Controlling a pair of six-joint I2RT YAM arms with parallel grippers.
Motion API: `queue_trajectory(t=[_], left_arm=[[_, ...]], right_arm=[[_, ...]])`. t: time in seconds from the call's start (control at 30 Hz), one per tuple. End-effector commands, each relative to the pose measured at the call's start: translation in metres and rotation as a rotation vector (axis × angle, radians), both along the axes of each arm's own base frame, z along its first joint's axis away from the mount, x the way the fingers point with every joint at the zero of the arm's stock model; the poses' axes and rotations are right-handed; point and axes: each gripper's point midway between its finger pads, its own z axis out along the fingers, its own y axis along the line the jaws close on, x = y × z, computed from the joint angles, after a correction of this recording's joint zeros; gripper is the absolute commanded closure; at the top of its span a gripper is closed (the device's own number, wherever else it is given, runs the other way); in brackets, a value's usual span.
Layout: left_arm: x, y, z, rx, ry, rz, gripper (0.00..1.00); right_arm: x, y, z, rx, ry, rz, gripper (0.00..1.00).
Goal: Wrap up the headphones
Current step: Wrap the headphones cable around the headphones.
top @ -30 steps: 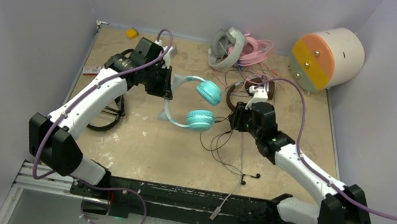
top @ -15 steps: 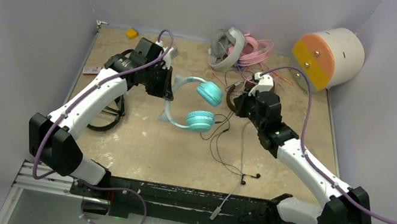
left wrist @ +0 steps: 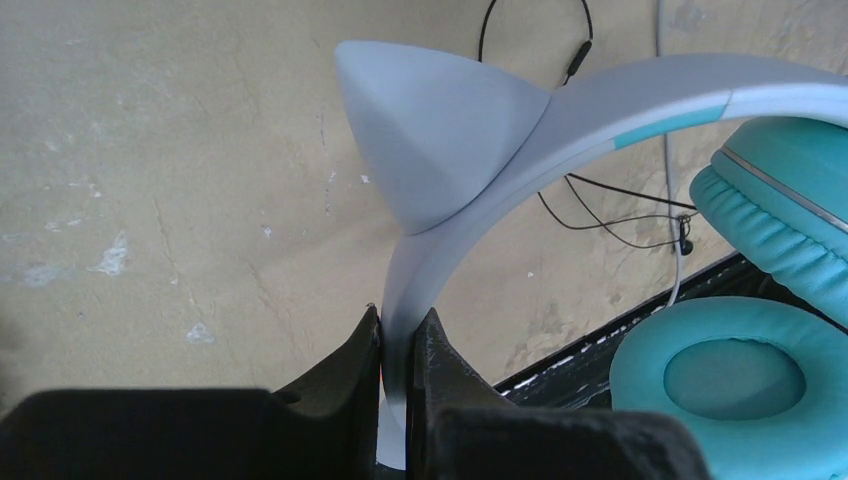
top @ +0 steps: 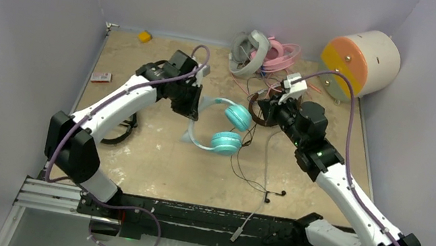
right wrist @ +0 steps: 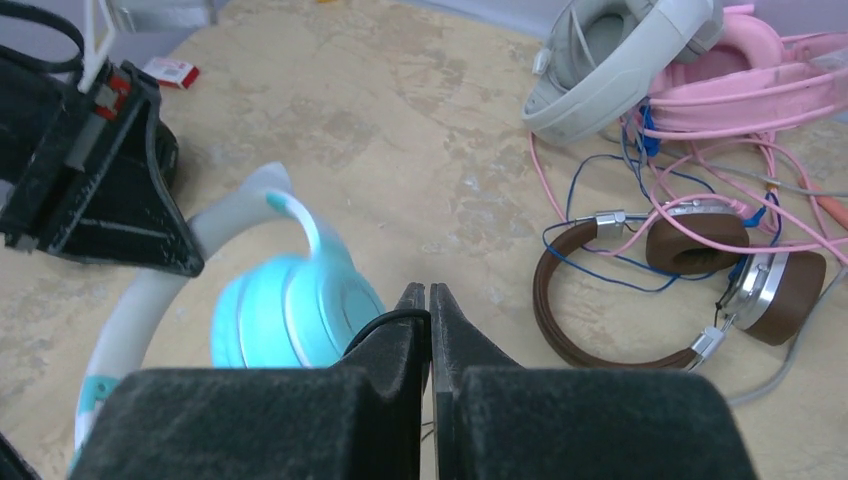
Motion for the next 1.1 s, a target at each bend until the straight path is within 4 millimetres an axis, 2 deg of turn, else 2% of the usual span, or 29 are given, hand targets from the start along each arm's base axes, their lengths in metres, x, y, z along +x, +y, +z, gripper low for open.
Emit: queue_trajectory(t=[0.0,0.1,0.3,0.4,0.57,0.8,0.87,1.0,1.07], left_arm=[[0.0,-0.031,0.02,0.005,-0.065,-0.074,1.0],[-0.002,-0.04,0.022,0.003,-0.069,-0.096,1.0],[-0.003,-0.044,0.015,0.033,-0.051,-0.098,1.0],[-0.007,-0.054,0.018,0.006,-0.05,-0.126,1.0],[-0.002,-0.055,0.018,0.022,-0.06,-0.115,1.0],[-0.004,-0.058,0.027,-0.008,-0.08,-0.12,1.0],[-0.005,-0.06,0.031,-0.023,-0.09,-0.127,1.0],[-0.007,-0.059,0.033,-0.033,-0.096,-0.128,1.0],[-0.007,-0.059,0.034,-0.037,-0.097,-0.127,1.0]], right_arm=[[0.011,0.002,0.007,-0.091,0.003,0.011,1.0],[0.016,0.002,0.008,-0.108,0.0,0.004,1.0],[0.014,0.006,0.019,-0.099,-0.018,0.007,0.99],[0.01,0.016,0.02,-0.121,-0.018,0.039,0.97],[-0.005,0.042,0.021,-0.145,-0.039,0.126,0.88],[-0.003,0.052,0.015,-0.157,-0.027,0.137,0.83],[-0.002,0.054,0.014,-0.157,-0.024,0.143,0.8],[-0.007,0.062,0.014,-0.149,-0.02,0.192,0.61],[-0.008,0.063,0.013,-0.149,-0.017,0.202,0.55]])
